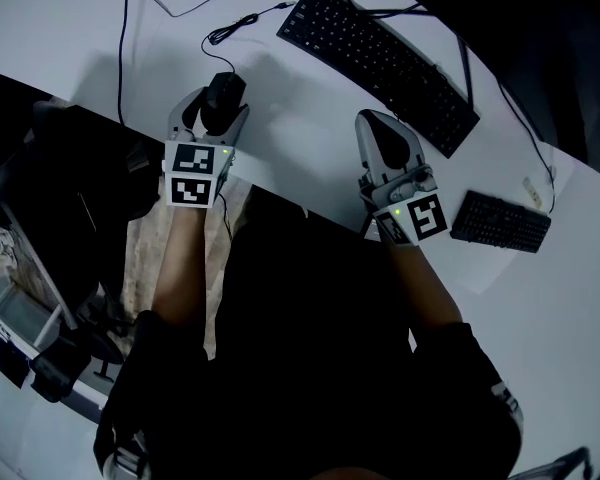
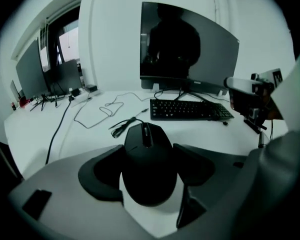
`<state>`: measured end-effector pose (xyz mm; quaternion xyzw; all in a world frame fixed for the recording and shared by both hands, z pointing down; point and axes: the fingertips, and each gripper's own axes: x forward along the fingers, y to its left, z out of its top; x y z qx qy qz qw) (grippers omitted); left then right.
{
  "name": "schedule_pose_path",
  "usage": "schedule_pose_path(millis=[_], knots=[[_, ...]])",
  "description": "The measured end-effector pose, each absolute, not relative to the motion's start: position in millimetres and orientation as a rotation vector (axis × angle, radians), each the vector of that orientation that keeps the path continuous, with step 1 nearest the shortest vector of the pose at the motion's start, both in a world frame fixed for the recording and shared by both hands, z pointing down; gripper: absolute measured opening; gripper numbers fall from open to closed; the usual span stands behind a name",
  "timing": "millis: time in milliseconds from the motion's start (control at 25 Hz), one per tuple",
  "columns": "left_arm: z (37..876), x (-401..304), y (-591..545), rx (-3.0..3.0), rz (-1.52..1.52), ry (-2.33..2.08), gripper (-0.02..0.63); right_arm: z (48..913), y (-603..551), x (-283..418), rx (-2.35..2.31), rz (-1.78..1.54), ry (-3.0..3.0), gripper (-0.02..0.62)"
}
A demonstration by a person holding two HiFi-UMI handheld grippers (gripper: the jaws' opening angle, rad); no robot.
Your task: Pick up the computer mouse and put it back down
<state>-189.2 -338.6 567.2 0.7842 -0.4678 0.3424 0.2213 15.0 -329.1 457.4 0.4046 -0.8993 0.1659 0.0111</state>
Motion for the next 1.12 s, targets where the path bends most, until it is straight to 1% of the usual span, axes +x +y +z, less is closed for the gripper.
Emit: schedule_pose_path(millis=[320, 760, 920, 1120], knots=[[447.0, -181.0, -360.8, 2.336, 0.570, -1.468, 0.302, 395.4, -315.2, 70.9, 1.410, 0.258, -2.833, 0.003], [278.7, -146.2, -318.8, 2.583, 0.055, -1.599, 0.302, 337.2, -286.3, 162.2, 1.609, -0.002, -2.812, 0.003], [233.1, -142.9, -287.8, 2.655, -0.038, -1.694, 0.301, 329.7, -267.7, 177.6, 1.631, -0.010, -2.811, 0.003], [196.1, -140.6, -254.5, 2.710, -0.115, -1.791, 0.301, 329.1, -254.4, 183.0, 1.625, 0.006, -2.833, 0.003]])
